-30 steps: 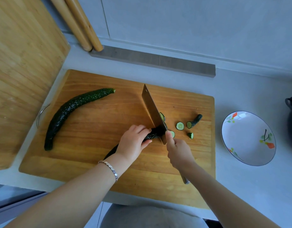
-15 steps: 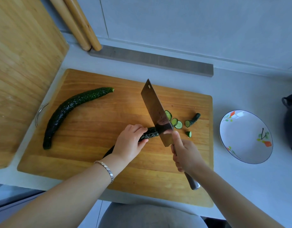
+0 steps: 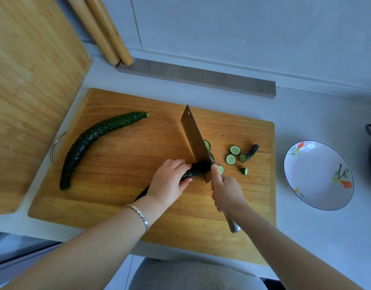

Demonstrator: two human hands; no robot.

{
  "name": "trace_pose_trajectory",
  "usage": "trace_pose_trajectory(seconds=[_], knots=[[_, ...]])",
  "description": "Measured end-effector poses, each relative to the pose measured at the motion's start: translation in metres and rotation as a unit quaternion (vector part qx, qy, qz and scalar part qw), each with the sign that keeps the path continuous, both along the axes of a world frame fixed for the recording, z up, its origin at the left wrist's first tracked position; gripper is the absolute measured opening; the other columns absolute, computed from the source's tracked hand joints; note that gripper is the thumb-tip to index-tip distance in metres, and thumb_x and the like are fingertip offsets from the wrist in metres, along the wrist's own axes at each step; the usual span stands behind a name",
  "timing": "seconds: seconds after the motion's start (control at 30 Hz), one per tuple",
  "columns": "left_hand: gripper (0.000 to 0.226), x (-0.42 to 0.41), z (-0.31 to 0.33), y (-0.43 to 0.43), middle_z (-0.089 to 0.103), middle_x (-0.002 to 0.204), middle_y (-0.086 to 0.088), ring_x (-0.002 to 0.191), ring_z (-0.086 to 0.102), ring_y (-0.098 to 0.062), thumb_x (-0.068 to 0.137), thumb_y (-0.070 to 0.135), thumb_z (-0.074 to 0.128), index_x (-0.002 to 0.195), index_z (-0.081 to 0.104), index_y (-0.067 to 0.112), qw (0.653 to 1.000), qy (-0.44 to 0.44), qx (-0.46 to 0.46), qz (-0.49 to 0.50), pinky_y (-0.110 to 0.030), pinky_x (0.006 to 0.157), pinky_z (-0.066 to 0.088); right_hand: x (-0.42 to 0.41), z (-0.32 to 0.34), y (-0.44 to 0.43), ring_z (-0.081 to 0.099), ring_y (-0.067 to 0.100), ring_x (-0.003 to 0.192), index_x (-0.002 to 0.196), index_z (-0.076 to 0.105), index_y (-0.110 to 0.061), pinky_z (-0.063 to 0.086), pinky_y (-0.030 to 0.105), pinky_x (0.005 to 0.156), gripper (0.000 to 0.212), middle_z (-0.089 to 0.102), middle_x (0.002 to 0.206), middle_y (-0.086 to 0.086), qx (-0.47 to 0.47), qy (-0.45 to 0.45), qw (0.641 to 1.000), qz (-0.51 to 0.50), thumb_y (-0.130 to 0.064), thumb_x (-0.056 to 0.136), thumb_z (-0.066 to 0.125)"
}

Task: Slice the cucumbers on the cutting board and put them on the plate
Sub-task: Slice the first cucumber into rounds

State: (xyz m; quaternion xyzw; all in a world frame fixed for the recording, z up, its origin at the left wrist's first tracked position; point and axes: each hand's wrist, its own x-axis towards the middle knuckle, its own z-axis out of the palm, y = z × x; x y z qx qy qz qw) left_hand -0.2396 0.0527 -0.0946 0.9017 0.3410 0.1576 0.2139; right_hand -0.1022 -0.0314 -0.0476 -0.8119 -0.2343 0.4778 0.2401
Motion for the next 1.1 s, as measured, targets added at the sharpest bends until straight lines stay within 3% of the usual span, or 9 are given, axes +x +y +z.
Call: trace_pose_trajectory(seconds=[0.2, 0.3, 0.4, 0.47, 0.63, 0.77, 0.87, 1.0, 1.1], knots=[[0.036, -0.002, 0.000, 0.004, 0.066, 0.098, -0.008, 0.082, 0.061, -0.028, 0.068, 0.012, 0.080, 0.101, 0.067, 0.004, 1.000, 0.006, -0.025, -0.016, -0.038, 0.061, 0.055, 0.012, 0.015, -0.012, 0.028, 0.013, 0.039, 0.063, 0.038, -0.014, 0.027, 0.022, 0.042, 0.056, 0.031, 0.046, -0.003, 0.006, 0.132, 0.986, -0.102, -0.060, 0.094, 0.028], [0.031, -0.003, 0.005, 0.004, 0.064, 0.100, -0.008, 0.089, 0.060, -0.027, 0.076, 0.018, 0.071, 0.104, 0.065, 0.006, 1.000, -0.009, 0.015, -0.018, -0.042, 0.070, 0.054, 0.016, 0.022, -0.020, 0.029, 0.012, 0.040, 0.066, 0.039, -0.013, 0.028, 0.022, 0.043, 0.055, 0.033, 0.048, -0.003, 0.015, 0.071, 0.997, -0.034, -0.060, 0.092, 0.030], [0.029, -0.006, 0.029, 0.005, 0.051, 0.110, -0.008, 0.101, 0.050, -0.025, 0.084, 0.022, 0.055, 0.110, 0.055, 0.010, 0.987, -0.114, 0.115, -0.003, -0.040, 0.088, 0.044, 0.019, 0.028, -0.025, 0.033, 0.013, 0.049, 0.067, 0.039, -0.015, 0.030, 0.027, 0.051, 0.052, 0.037, 0.055, -0.002, 0.019, -0.059, 0.994, 0.087, -0.060, 0.091, 0.032], [0.031, -0.001, 0.052, 0.009, 0.045, 0.121, -0.009, 0.111, 0.046, -0.027, 0.088, 0.021, 0.050, 0.117, 0.050, 0.011, 0.974, -0.161, 0.144, -0.060, -0.039, 0.097, 0.038, 0.019, 0.032, -0.026, 0.034, 0.013, 0.049, 0.062, 0.036, -0.016, 0.028, 0.028, 0.051, 0.052, 0.037, 0.053, -0.004, 0.019, -0.117, 0.984, 0.131, -0.058, 0.092, 0.034], [0.044, 0.022, 0.080, 0.026, 0.038, 0.144, 0.000, 0.135, 0.029, -0.015, 0.098, 0.035, 0.025, 0.136, 0.043, 0.020, 0.946, 0.086, 0.074, -0.302, -0.033, 0.112, 0.012, 0.023, 0.037, -0.026, 0.042, 0.013, 0.051, 0.063, 0.038, -0.016, 0.031, 0.029, 0.051, 0.051, 0.045, 0.055, -0.005, 0.003, -0.174, 0.965, 0.194, -0.059, 0.091, 0.037], [0.046, 0.038, 0.081, 0.032, 0.019, 0.150, 0.014, 0.138, 0.012, -0.002, 0.100, 0.038, 0.017, 0.144, 0.026, 0.027, 0.912, 0.268, -0.026, -0.308, -0.029, 0.114, 0.003, 0.033, 0.037, -0.027, 0.048, 0.013, 0.057, 0.069, 0.045, -0.019, 0.030, 0.027, 0.048, 0.051, 0.053, 0.063, -0.005, -0.020, -0.239, 0.940, 0.242, -0.063, 0.090, 0.033], [0.049, 0.053, 0.082, 0.036, 0.009, 0.151, 0.020, 0.139, 0.007, -0.001, 0.099, 0.042, 0.008, 0.145, 0.017, 0.031, 0.881, 0.340, -0.121, -0.307, -0.035, 0.115, 0.003, 0.037, 0.042, -0.027, 0.057, 0.020, 0.071, 0.094, 0.056, -0.024, 0.034, 0.028, 0.053, 0.049, 0.053, 0.070, -0.007, -0.020, -0.291, 0.911, 0.291, -0.066, 0.089, 0.032], [0.053, 0.074, 0.077, 0.040, -0.001, 0.151, 0.022, 0.139, -0.002, -0.003, 0.096, 0.050, 0.003, 0.146, 0.006, 0.033, 0.836, 0.421, -0.181, -0.302, -0.039, 0.114, -0.004, 0.039, 0.053, -0.028, 0.063, 0.025, 0.093, 0.122, 0.051, -0.035, 0.033, 0.026, 0.062, 0.047, 0.060, 0.078, -0.004, -0.007, -0.313, 0.891, 0.329, -0.065, 0.090, 0.034], [0.054, 0.082, 0.071, 0.045, -0.006, 0.151, 0.019, 0.140, -0.007, -0.007, 0.096, 0.052, 0.001, 0.146, 0.000, 0.032, 0.815, 0.467, -0.189, -0.286, -0.041, 0.113, -0.009, 0.044, 0.054, -0.034, 0.063, 0.024, 0.093, 0.104, 0.051, -0.030, 0.033, 0.027, 0.062, 0.043, 0.052, 0.071, -0.007, -0.013, -0.317, 0.882, 0.349, -0.066, 0.089, 0.034]])
